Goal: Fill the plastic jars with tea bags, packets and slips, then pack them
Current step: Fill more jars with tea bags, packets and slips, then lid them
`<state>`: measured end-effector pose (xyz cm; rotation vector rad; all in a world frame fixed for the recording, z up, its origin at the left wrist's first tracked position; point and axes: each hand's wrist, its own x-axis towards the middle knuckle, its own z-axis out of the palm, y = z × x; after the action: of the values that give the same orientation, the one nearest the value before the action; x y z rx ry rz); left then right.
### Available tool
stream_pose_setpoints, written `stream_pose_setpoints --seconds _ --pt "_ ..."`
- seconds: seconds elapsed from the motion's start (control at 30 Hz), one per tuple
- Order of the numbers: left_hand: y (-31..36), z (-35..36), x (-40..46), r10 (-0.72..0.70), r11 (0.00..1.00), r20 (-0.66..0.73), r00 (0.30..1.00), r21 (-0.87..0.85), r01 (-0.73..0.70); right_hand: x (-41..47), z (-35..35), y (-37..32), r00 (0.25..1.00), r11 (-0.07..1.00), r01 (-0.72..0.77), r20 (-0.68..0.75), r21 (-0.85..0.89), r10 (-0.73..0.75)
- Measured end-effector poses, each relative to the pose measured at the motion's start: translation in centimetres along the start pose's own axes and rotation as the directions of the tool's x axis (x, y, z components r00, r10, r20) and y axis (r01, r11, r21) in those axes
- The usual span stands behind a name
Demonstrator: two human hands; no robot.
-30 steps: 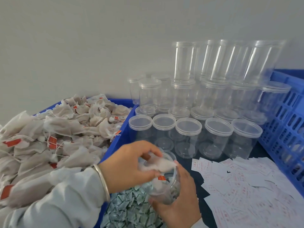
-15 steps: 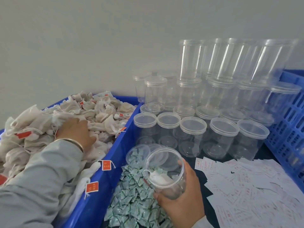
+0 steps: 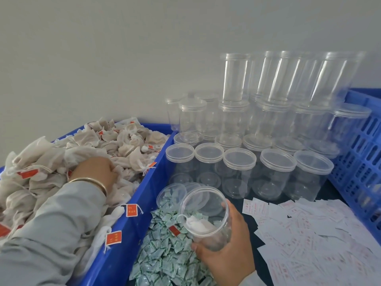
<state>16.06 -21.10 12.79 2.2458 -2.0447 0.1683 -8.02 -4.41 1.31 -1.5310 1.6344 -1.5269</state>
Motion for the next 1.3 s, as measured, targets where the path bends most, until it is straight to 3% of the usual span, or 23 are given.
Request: stream_pose_setpoints --seconds 0.13,0.27,0.3,0.33,0.4,0.43,0.47,0.57,0.67,0.73,0.8,0.87,0.93,1.0,1.03,1.1,1.17,1.23,1.3 --pt "0.3 -1.1 -0.8 -0.047 0.969 -0.22 0.974 -0.245 -0.009 0.0 0.0 -0.1 1.0 1.0 0.001 -0.003 -0.019 -0.001" --pt "1.4 -2.2 -1.9 -0.178 0.795 -0.332 0.926 -0.603 -0.064 -0.1 0.0 -0.3 1.0 1.0 0.001 -0.014 -0.022 -0.002" --pt "1.7 -2.5 -2.2 -0.2 0.706 -0.282 0.938 -0.706 -0.062 0.0 0.0 -0.3 1.0 1.0 0.002 -0.017 -0.03 -0.002" --pt "2.2 -2.9 -2.6 -0.204 0.528 -0.178 0.963 -0.848 -0.045 0.1 0.0 -0.2 1.0 0.999 0.0 -0.016 -0.041 -0.001" --pt "3.6 -3.8 -4.0 -0.069 -0.013 0.131 0.989 -0.991 0.131 0.3 0.1 -0.1 1.0 0.995 0.009 0.001 -0.096 -0.009" --pt "4.3 -4.2 -5.0 0.037 -0.17 0.219 0.975 -0.96 0.222 0.2 0.2 0.0 1.0 0.992 0.021 0.002 -0.128 -0.021" --pt "5.0 -4.3 -5.8 0.133 -0.212 0.247 0.96 -0.939 0.271 0.2 0.2 0.1 0.999 0.989 0.031 -0.012 -0.142 -0.033" --pt "6.5 -3.9 -7.4 0.336 -0.125 0.161 0.928 -0.969 0.213 0.3 0.3 0.1 0.999 0.99 0.03 -0.039 -0.135 -0.035" --pt "7.6 -3.1 -8.6 0.464 0.16 0.02 0.885 -0.985 -0.062 0.6 0.4 -0.2 1.0 0.99 0.024 0.018 -0.139 -0.021" --pt "8.0 -2.3 -9.3 0.576 0.355 -0.024 0.817 -0.893 -0.276 0.7 0.3 -0.1 1.0 0.99 0.028 0.013 -0.137 -0.026" --pt "8.3 -1.7 -9.8 0.617 0.427 -0.044 0.786 -0.819 -0.382 0.7 0.3 -0.2 0.999 0.979 0.04 0.004 -0.199 -0.04" --pt "8.3 -1.7 -9.9 0.612 0.39 -0.06 0.788 -0.844 -0.367 0.7 0.4 0.0 0.999 0.974 0.036 0.016 -0.224 -0.034" --pt "8.0 -2.3 -9.8 0.598 0.318 -0.067 0.799 -0.895 -0.314 0.7 0.3 0.2 1.0 0.994 -0.022 0.006 -0.109 0.022" --pt "7.2 -2.7 -8.7 0.532 0.325 -0.122 0.838 -0.884 -0.335 0.6 0.3 0.4 0.999 0.998 -0.041 0.017 -0.053 0.042" --pt "6.5 -2.9 -7.8 0.461 0.376 -0.16 0.873 -0.856 -0.355 0.4 0.4 0.6 0.999 0.999 -0.041 0.028 -0.025 0.042" --pt "4.7 -3.0 -5.7 0.287 0.574 -0.225 0.931 -0.738 -0.355 0.0 0.5 0.9 0.998 0.996 -0.062 0.022 0.065 0.06" --pt "2.7 -2.5 -3.6 0.129 0.8 -0.211 0.969 -0.554 -0.228 -0.1 0.4 0.9 0.998 0.994 -0.063 0.003 0.084 0.063" --pt "1.3 -1.3 -2.1 0.039 0.934 -0.068 0.997 -0.353 -0.061 -0.2 0.4 0.9 0.998 0.994 -0.059 0.001 0.088 0.06" --pt "1.1 -0.3 -1.7 0.01 0.986 0.079 0.997 -0.164 0.003 -0.3 0.4 0.8 0.998 0.995 -0.054 -0.017 0.081 0.055"
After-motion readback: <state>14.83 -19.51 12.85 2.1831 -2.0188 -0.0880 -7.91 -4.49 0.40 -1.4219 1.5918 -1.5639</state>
